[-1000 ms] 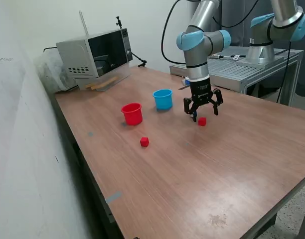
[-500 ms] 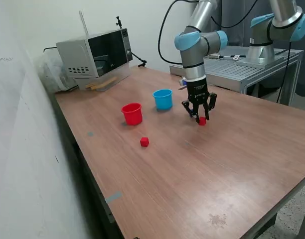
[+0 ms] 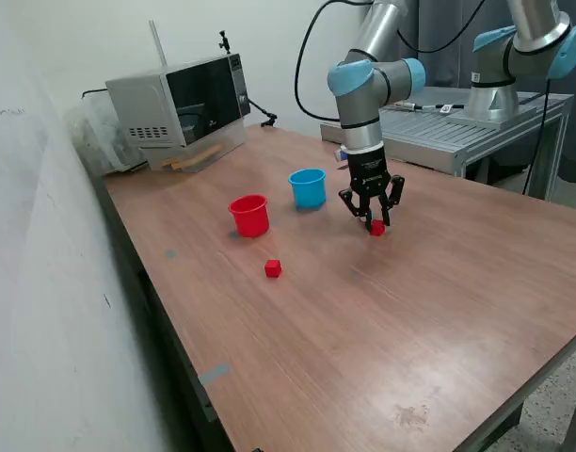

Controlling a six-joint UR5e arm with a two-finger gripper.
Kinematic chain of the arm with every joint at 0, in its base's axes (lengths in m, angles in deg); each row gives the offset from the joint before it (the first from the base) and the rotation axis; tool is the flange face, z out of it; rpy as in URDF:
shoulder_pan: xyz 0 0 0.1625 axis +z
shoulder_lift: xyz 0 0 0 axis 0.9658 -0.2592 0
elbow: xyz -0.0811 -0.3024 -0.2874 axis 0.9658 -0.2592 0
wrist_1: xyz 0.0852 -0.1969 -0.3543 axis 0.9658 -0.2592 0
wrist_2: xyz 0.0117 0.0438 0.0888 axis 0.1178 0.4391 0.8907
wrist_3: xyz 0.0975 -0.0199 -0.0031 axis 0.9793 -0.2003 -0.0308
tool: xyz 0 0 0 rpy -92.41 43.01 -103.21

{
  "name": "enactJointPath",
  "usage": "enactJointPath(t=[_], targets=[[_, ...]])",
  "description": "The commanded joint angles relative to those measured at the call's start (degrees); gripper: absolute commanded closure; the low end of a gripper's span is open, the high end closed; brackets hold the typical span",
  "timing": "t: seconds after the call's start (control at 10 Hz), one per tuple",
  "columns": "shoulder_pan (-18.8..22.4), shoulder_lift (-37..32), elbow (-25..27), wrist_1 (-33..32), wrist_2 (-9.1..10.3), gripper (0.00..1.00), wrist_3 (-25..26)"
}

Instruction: Place red objects in the red bin, and blue objects in the blue bin.

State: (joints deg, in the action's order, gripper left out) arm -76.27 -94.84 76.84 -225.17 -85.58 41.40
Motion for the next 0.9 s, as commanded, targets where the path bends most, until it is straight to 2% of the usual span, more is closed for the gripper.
enactJointPath(t=[0.0, 0.3, 0.4, 0.8], targets=[[-0.47, 0.00, -1.07, 0.16, -0.57, 1.00, 0.28], [-1.53, -2.19, -5.02, 0.77, -0.48, 1.00, 3.35], [-2.14, -2.63, -7.39, 0.86, -1.00, 1.00, 5.10], [-4.86, -2.11, -15.48, 0.95, -6.27, 1.00, 16.08]])
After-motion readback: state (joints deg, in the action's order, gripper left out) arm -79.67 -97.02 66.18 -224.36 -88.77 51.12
